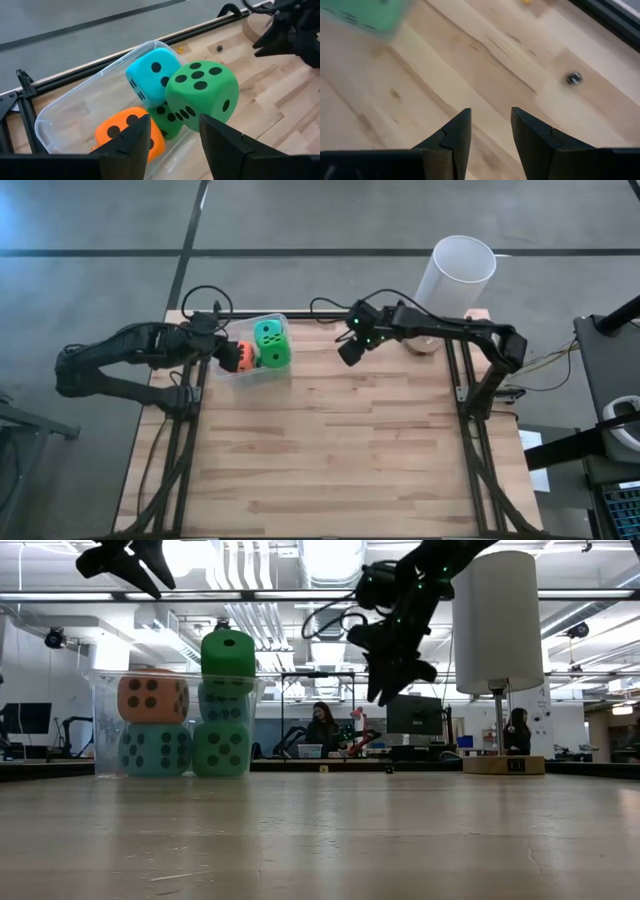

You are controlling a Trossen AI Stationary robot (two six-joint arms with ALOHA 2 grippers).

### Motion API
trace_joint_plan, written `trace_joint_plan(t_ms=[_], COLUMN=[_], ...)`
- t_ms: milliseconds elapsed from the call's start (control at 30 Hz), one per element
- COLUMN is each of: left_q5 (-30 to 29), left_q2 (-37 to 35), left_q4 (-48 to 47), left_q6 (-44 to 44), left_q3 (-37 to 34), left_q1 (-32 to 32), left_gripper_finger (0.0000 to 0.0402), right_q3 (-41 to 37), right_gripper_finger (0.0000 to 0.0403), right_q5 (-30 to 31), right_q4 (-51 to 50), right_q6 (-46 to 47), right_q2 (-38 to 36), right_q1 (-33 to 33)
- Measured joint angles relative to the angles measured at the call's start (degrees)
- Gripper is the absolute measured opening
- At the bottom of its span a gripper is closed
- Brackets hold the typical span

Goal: Pick & Place Dice
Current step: Put the small black dice into the transparent bin

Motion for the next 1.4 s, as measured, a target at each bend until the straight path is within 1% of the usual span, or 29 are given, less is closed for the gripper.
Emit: trace_joint_plan(t_ms=[100,200,367,500,633,800,1033,1200,1400], left_q5=[0.0,0.2,0.6,0.7,0.7,0.7,0.7,0.7,0.7], left_q2=[0.0,0.0,-0.1,0.0,0.0,0.0,0.0,0.0,0.0], left_q4=[0.1,0.7,4.5,9.1,11.8,12.7,13.1,13.1,13.1], left_q6=[0.0,0.0,-1.9,-1.5,-1.3,-1.3,-1.5,-1.5,-1.5], left_q3=[0.0,0.0,0.0,0.0,0.0,0.0,0.0,0.0,0.0], left_q1=[0.0,-0.1,-0.1,-0.1,-0.1,-0.1,-0.1,-0.1,-0.1], left_gripper_finger=[0.0174,0.0173,0.0166,0.0164,0.0166,0.0168,0.0164,0.0165,0.0163], right_q3=[0.9,0.9,0.9,1.4,2.5,5.2,11.9,15.4,16.4], right_gripper_finger=[0.0132,0.0135,0.0134,0.0128,0.0125,0.0127,0.0116,0.011,0.0115], right_q5=[-0.2,-0.3,-0.3,-4.3,-4.3,-4.3,-4.2,-4.0,-3.2], right_q4=[-2.7,-2.7,-2.3,-2.7,-3.6,-4.2,-7.8,-11.7,-12.3], right_q6=[-1.4,-3.9,-7.9,-11.7,-13.2,-16.1,-18.6,-20.3,-20.6], right_q2=[1.0,2.0,3.8,6.8,9.8,13.7,19.3,21.2,21.8], right_q1=[-2.3,-4.3,-6.9,-9.5,-11.4,-12.0,-12.4,-12.6,-12.6])
